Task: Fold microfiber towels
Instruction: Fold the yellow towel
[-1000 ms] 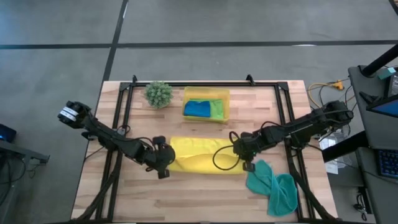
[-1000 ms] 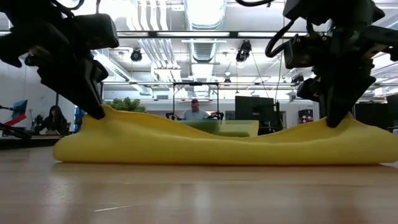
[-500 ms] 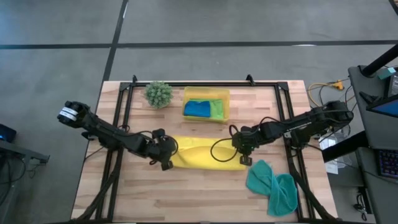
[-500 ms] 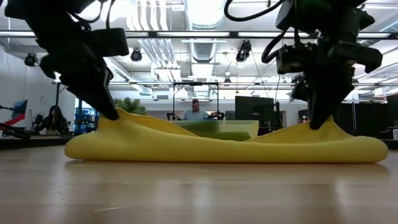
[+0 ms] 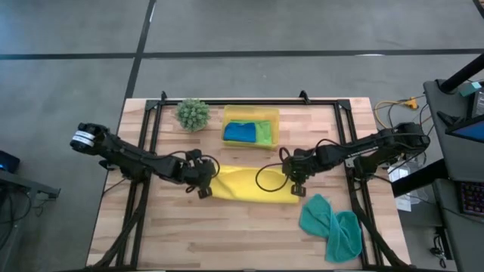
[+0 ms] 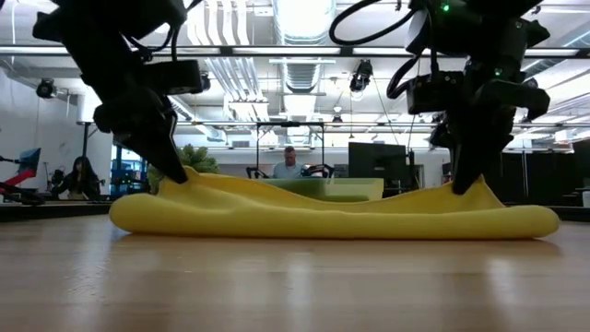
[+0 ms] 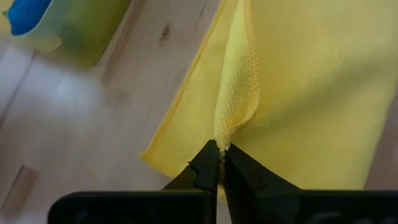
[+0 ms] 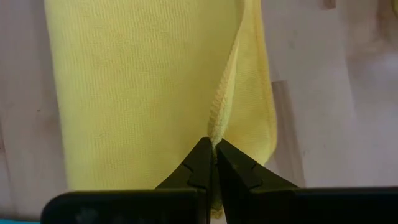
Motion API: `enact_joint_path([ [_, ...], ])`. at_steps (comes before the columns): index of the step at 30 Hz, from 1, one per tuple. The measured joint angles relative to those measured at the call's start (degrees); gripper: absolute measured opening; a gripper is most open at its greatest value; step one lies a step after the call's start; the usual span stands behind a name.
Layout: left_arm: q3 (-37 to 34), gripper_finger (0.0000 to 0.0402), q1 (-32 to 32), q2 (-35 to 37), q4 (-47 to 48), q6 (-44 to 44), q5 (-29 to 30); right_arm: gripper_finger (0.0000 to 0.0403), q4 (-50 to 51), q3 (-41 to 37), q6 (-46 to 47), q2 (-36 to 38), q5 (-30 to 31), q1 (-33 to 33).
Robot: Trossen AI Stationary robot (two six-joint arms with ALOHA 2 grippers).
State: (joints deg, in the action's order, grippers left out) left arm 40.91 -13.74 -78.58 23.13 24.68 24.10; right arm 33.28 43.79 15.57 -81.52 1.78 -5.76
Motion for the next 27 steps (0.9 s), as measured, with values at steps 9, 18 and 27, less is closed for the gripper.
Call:
enact_joint_path([
  [9,-0.38,0.0,2.31,-2.64,-0.15,0.0,-0.13,0.0013,-0.02,0.0,-1.27,0.0,1.31,1.73],
  [18,-0.38,0.0005,2.54,-5.5,-0.15,0.04,-1.27,0.0013,1.64,-0.07,-0.92,-0.67,1.36,1.9],
  [27,-0.42,0.0081,4.4,-5.73,0.24,1.99,1.83,0.0013,2.16,-0.85,1.36,-0.91,3.63,2.45],
])
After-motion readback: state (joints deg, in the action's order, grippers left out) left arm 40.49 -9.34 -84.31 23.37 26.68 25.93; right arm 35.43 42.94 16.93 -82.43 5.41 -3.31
